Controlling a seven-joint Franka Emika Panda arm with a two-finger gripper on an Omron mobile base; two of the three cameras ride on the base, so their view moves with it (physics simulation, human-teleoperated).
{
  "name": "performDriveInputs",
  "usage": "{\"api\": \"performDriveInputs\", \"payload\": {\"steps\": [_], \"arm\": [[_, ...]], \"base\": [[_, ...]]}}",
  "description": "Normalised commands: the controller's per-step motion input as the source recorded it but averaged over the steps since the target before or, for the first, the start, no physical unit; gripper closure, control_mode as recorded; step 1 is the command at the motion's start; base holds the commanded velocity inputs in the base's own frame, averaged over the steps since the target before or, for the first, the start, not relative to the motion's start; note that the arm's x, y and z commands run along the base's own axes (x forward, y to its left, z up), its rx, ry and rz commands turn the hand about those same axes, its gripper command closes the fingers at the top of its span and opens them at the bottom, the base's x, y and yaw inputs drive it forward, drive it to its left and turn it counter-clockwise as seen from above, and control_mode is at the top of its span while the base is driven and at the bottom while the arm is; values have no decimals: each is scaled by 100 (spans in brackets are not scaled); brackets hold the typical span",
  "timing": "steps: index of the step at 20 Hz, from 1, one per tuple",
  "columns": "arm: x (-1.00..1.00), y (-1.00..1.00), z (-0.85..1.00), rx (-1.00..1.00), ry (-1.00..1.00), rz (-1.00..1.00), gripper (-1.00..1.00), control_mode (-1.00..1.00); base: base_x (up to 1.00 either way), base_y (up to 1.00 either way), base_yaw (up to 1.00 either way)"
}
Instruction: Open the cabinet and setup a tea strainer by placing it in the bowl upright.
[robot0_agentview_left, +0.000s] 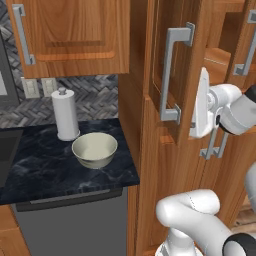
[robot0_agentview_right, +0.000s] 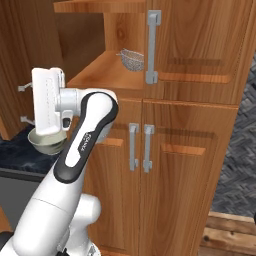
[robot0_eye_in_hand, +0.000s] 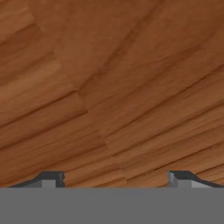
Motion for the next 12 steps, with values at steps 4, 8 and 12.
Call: {"api": "performDriveInputs", "payload": {"steps": [4, 8, 12], "arm": [[0, 16, 0, -3, 0, 0, -100, -100], [0, 0, -1, -7, -1, 0, -100, -100], [0, -10, 0, -10, -4, 0, -100, -100]], "base": [[0, 0, 0], [0, 0, 0], [0, 0, 0]]}}
